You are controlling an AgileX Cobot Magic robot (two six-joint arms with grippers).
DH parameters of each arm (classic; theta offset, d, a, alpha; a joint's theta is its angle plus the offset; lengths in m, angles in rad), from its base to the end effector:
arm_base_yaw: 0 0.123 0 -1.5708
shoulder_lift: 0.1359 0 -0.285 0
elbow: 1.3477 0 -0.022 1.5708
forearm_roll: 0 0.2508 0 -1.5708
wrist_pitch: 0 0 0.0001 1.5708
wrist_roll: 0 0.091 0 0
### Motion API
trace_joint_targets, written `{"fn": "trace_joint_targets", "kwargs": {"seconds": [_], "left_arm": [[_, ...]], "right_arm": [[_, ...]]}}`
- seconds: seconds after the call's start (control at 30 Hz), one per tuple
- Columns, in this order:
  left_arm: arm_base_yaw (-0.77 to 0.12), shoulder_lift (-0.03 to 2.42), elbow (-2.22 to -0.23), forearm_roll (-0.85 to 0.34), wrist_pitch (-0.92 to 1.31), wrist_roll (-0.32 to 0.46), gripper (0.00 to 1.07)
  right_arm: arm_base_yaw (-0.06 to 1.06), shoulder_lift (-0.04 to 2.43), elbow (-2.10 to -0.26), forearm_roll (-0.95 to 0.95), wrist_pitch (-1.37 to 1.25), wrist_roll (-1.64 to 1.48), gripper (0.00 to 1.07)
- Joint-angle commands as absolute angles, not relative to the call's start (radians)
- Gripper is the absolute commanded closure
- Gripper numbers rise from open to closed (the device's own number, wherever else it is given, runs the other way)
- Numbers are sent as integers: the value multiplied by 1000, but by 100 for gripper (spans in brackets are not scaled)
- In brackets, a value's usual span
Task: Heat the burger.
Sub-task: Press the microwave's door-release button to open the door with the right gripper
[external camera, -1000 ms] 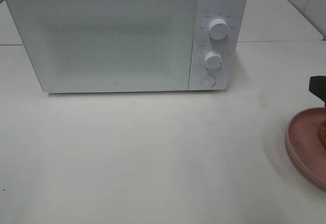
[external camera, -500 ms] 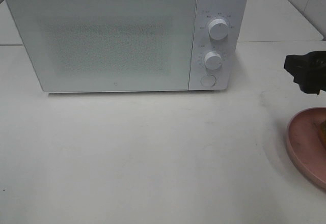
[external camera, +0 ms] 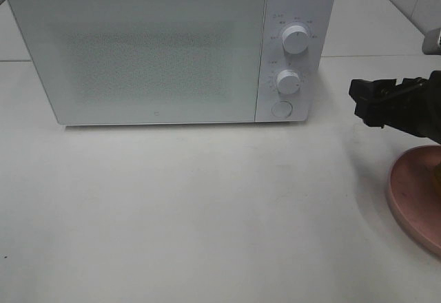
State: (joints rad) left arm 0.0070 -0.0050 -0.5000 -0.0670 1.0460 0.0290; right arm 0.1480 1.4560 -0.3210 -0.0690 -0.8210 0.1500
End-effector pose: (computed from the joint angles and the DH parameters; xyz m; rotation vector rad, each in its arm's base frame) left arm -0.0051 -0.0053 0.2786 0.0249 2.0231 -0.0571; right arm 0.2356 0.0398 0.1810 -0.0768 1.8025 0.2245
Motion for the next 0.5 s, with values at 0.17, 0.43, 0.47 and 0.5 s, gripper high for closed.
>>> {"fn": "trace_joint_targets", "kwargs": {"seconds": [0.17, 0.43, 0.47, 0.5], "left_arm": [[1, -30, -497, -64, 1037, 25, 6], [1, -30, -497, -64, 1037, 25, 6], [1, -30, -497, -64, 1037, 25, 6], [1, -30, -497, -64, 1037, 25, 6]], "right_arm": [[229, 1590, -321, 105, -987, 75, 32], [442, 1704, -321, 375, -1147, -110, 32], [442, 1704, -321, 375, -1147, -110, 32], [492, 1723, -321, 430, -1181, -126, 32]]}}
